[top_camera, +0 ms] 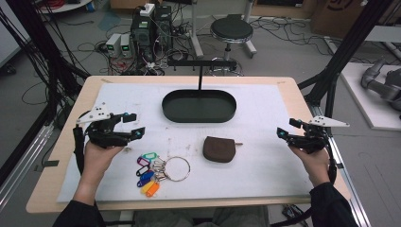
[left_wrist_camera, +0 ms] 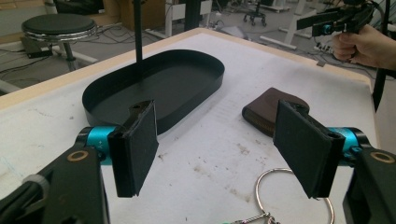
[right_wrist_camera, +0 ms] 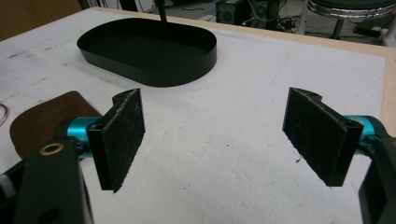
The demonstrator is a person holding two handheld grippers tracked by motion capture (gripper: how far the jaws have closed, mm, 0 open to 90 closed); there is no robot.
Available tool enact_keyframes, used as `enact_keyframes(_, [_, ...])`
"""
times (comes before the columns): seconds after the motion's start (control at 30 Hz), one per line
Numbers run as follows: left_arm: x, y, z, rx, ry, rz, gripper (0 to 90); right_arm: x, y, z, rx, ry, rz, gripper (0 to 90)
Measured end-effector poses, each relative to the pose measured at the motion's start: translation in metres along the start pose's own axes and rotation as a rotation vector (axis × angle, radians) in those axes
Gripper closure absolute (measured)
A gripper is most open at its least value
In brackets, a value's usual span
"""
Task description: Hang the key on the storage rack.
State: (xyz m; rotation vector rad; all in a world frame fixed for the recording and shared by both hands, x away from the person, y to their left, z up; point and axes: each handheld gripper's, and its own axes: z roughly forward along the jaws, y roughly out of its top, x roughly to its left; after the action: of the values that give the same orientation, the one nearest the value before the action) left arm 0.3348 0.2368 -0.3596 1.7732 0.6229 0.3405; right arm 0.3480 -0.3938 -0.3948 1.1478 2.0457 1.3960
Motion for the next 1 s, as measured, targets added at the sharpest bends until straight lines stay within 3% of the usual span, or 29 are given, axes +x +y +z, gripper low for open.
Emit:
enact_keyframes(0.53, [-0.006, 0.005, 0.006, -0.01, -0.032, -0.001, 30.5, -0.002, -0.003, 0.001, 0.01, -0.045, -0.011, 21.4])
enact_keyframes(1.0, [-0.018, 0.004, 0.027, 0.042, -0.077, 0.039, 34.7, -0.002, -0.003, 0.002, 0.013, -0.066, -0.016, 21.7])
